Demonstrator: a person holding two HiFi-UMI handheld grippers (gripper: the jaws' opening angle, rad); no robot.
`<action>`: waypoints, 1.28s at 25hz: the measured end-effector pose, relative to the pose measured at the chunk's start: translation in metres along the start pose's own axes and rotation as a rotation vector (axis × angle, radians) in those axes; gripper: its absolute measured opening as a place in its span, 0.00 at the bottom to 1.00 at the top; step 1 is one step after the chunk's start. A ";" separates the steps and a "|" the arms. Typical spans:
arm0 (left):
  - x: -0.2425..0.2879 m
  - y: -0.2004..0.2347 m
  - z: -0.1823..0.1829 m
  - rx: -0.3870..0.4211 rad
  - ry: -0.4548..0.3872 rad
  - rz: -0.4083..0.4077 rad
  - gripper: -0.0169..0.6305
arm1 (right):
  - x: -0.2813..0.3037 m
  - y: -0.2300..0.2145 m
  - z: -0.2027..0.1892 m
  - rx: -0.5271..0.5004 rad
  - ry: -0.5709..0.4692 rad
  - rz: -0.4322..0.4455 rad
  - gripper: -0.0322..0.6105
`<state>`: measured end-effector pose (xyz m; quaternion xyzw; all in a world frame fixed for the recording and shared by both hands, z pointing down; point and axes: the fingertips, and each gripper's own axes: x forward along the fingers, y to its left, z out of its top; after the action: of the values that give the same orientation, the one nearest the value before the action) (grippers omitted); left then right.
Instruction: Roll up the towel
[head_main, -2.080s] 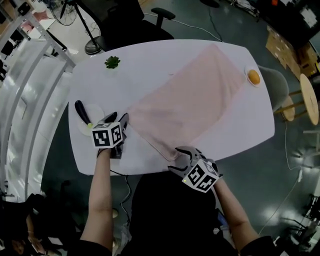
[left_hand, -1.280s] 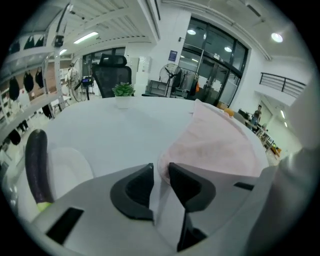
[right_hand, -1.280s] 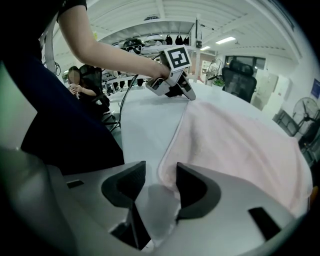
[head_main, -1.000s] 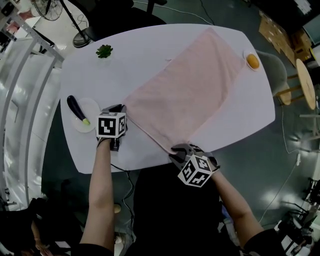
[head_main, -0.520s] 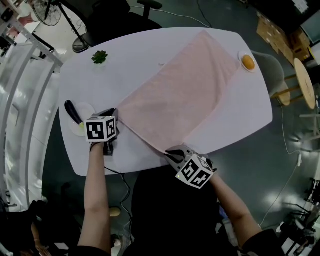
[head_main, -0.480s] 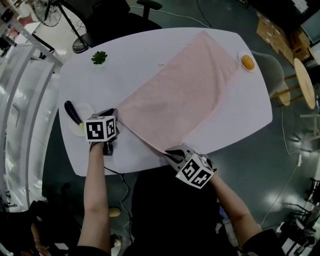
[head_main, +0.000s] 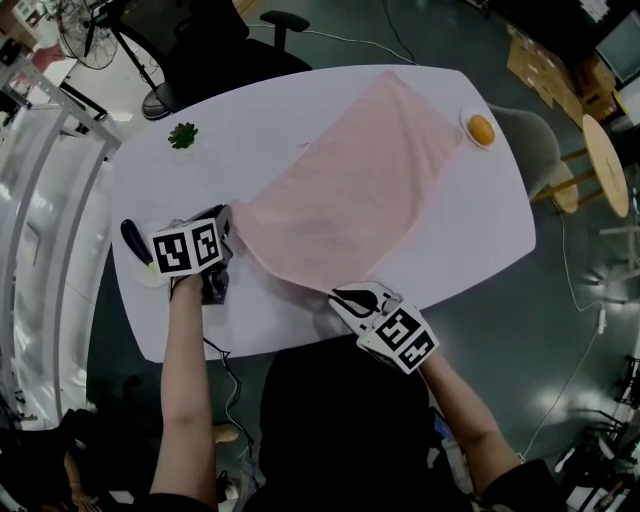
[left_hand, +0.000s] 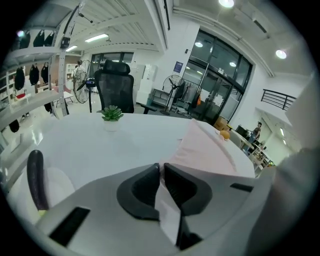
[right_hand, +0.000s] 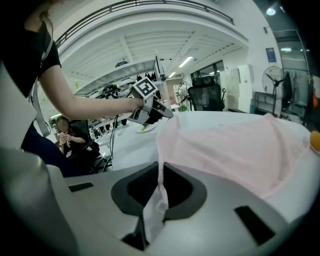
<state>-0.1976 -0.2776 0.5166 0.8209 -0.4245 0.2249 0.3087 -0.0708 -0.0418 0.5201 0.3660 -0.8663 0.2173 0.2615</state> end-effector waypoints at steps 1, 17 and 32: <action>0.002 -0.004 0.004 0.000 -0.003 0.002 0.09 | -0.004 -0.007 0.001 0.002 -0.007 -0.012 0.11; 0.063 -0.082 0.063 0.127 0.003 0.016 0.09 | -0.058 -0.108 0.001 0.050 -0.062 -0.112 0.11; 0.137 -0.140 0.095 0.196 0.051 0.014 0.09 | -0.083 -0.205 -0.010 0.121 -0.078 -0.171 0.11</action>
<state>0.0030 -0.3575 0.4915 0.8381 -0.3982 0.2884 0.2362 0.1346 -0.1234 0.5144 0.4617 -0.8267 0.2319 0.2226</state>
